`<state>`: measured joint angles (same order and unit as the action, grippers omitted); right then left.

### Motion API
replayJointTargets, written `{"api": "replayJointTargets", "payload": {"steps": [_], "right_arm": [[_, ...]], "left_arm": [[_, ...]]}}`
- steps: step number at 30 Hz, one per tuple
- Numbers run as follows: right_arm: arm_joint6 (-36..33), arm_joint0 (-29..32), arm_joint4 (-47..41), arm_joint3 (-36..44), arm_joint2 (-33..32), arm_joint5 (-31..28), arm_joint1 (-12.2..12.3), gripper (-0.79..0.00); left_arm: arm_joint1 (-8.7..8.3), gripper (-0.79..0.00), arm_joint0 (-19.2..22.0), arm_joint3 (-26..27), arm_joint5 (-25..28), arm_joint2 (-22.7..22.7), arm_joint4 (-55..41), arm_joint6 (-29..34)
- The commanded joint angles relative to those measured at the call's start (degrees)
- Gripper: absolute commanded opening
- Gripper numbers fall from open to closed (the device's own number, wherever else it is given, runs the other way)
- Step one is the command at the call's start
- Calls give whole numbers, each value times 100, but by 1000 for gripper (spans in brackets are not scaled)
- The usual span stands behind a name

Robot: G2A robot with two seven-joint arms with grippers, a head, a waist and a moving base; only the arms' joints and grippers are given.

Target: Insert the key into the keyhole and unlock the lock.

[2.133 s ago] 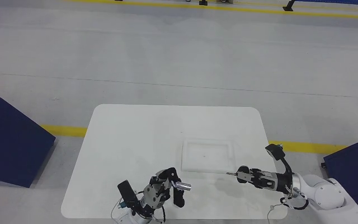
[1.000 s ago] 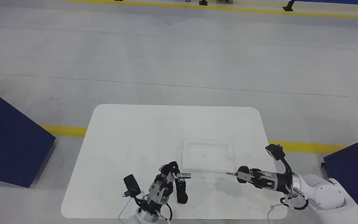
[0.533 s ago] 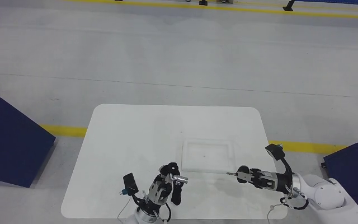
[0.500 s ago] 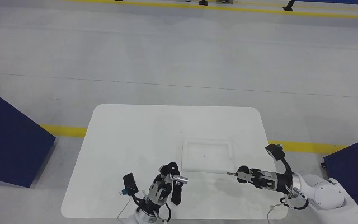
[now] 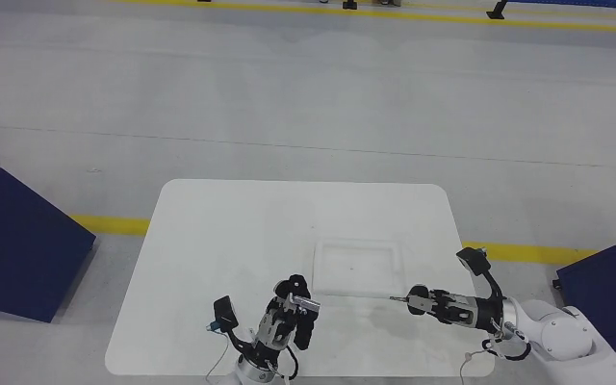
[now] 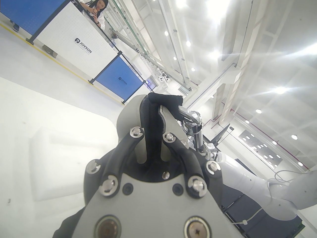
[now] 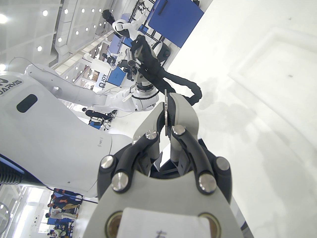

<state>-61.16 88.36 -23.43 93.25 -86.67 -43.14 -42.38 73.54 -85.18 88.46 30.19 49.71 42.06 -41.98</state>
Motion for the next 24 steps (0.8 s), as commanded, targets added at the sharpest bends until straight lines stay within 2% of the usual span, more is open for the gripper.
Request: {"api": "replayJointTargets", "payload": {"steps": [1,13,24], "right_arm": [[0,0,0,0,0,0,0,-785],[0,0,0,0,0,0,0,-785],[102,15,78,86,60,36,-15,-785]], "left_arm": [[11,-785,-32,89,-101,21,-55,64],[78,-785,-310,512,-524,159,-506,330],[85,-785,-340,550,-524,175,-522,382]]}}
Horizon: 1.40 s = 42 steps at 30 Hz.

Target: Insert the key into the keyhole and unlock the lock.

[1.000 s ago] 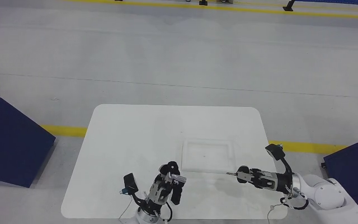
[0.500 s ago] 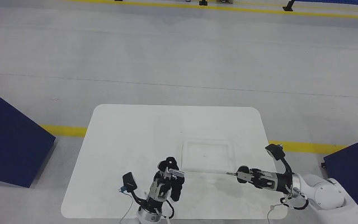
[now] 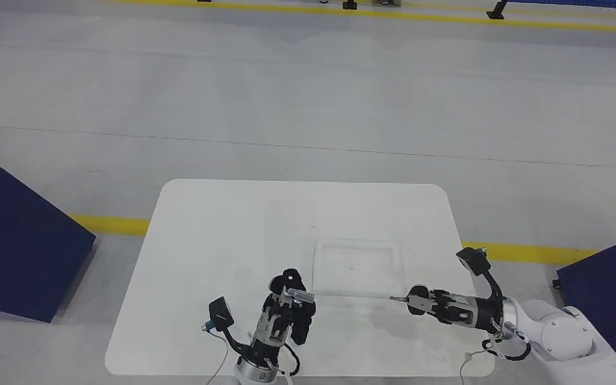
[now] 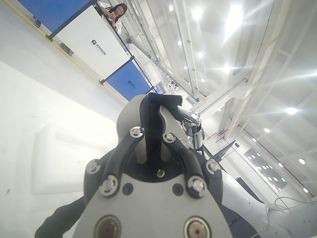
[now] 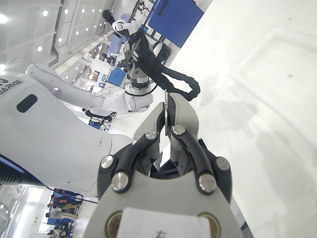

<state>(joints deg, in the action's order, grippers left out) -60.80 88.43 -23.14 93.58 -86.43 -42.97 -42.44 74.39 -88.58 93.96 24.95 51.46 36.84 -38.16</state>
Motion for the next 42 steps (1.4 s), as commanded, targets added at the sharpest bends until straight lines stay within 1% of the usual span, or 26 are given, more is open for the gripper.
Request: {"api": "replayJointTargets", "payload": {"steps": [1,8,11,15,22,33,37,42], "right_arm": [[199,13,86,102,89,-6,-27,-785],[1112,-52,430,346,757,-329,-209,-785],[1503,-132,644,484,1095,-357,-303,-785],[1968,-303,1050,586,1458,-242,-418,-785],[2598,-611,1636,730,1927,209,-591,-785],[2646,-603,1614,725,1926,243,-594,-785],[2872,-494,1366,799,2013,709,-637,-785],[2815,-302,926,887,2020,931,-652,-785]], "left_arm": [[0,-785,0,0,0,0,0,0],[0,-785,0,0,0,0,0,0],[0,-785,0,0,0,0,0,0],[0,-785,0,0,0,0,0,0],[0,-785,0,0,0,0,0,0],[0,-785,0,0,0,0,0,0],[0,-785,0,0,0,0,0,0],[0,-785,0,0,0,0,0,0]]}}
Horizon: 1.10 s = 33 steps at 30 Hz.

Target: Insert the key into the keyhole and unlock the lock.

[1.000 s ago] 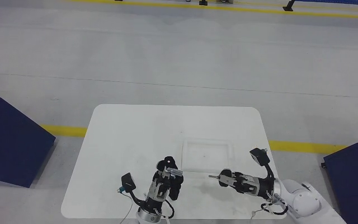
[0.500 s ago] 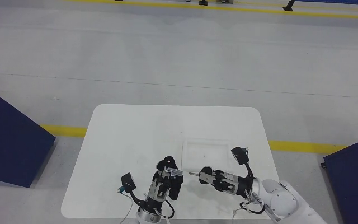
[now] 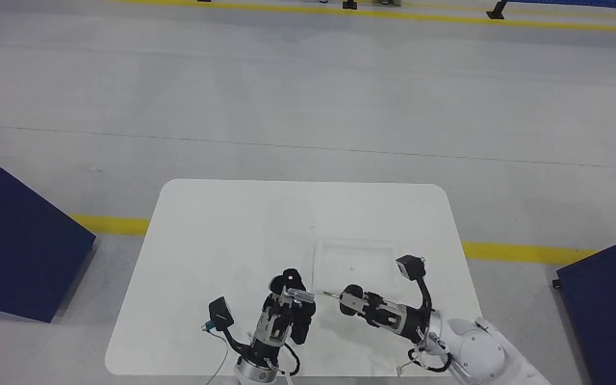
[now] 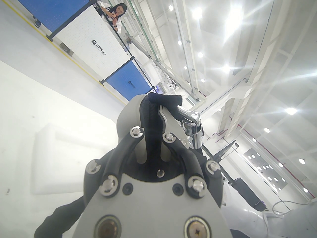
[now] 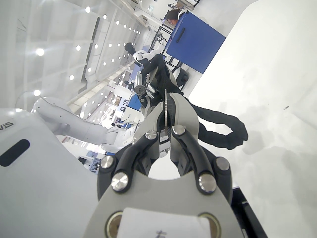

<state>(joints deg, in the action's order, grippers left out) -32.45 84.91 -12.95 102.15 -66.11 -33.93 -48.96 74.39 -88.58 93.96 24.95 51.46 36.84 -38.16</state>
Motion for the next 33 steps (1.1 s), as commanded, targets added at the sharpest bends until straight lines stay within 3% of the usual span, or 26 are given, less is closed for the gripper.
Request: {"api": "replayJointTargets", "payload": {"steps": [1,12,24,33], "right_arm": [[-41,101,-179,54,-27,46,1,-785],[-200,722,-614,676,-455,675,60,-785],[-161,758,-539,766,-449,772,54,-785],[67,1188,-718,1229,-648,1095,40,-785]], "left_arm": [[0,-785,0,0,0,0,0,0],[0,-785,0,0,0,0,0,0],[0,-785,0,0,0,0,0,0],[0,-785,0,0,0,0,0,0]]}}
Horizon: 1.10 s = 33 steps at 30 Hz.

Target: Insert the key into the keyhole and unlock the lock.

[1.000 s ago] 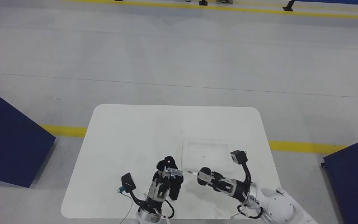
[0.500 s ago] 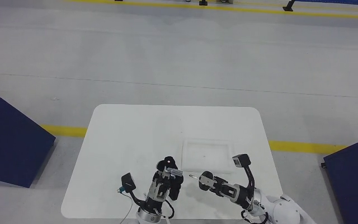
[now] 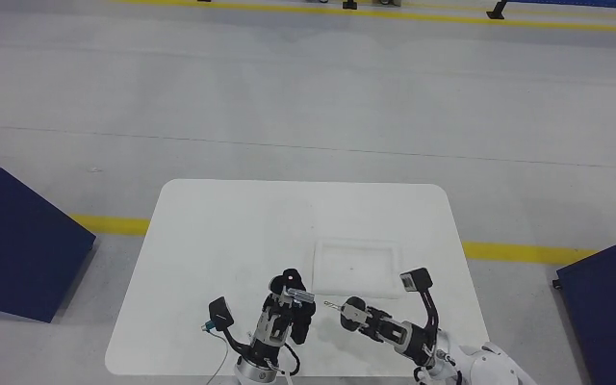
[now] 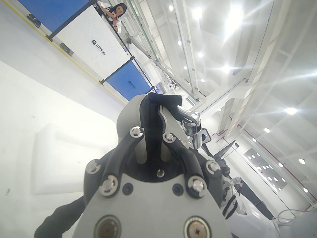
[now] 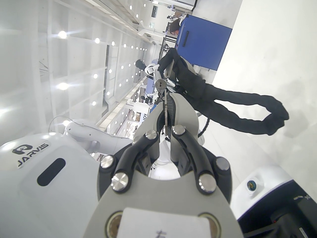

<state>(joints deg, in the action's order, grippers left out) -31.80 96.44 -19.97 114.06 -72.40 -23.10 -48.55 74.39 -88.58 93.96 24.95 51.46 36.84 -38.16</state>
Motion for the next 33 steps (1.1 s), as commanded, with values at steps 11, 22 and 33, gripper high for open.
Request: {"api": "replayJointTargets", "payload": {"steps": [11,22,33], "right_arm": [[30,90,-54,221,-9,420,-55,-785],[136,-11,-87,204,131,566,-145,-785],[242,-122,-43,221,254,698,-232,-785]], "left_arm": [[0,-785,0,0,0,0,0,0],[0,-785,0,0,0,0,0,0],[0,-785,0,0,0,0,0,0]]}}
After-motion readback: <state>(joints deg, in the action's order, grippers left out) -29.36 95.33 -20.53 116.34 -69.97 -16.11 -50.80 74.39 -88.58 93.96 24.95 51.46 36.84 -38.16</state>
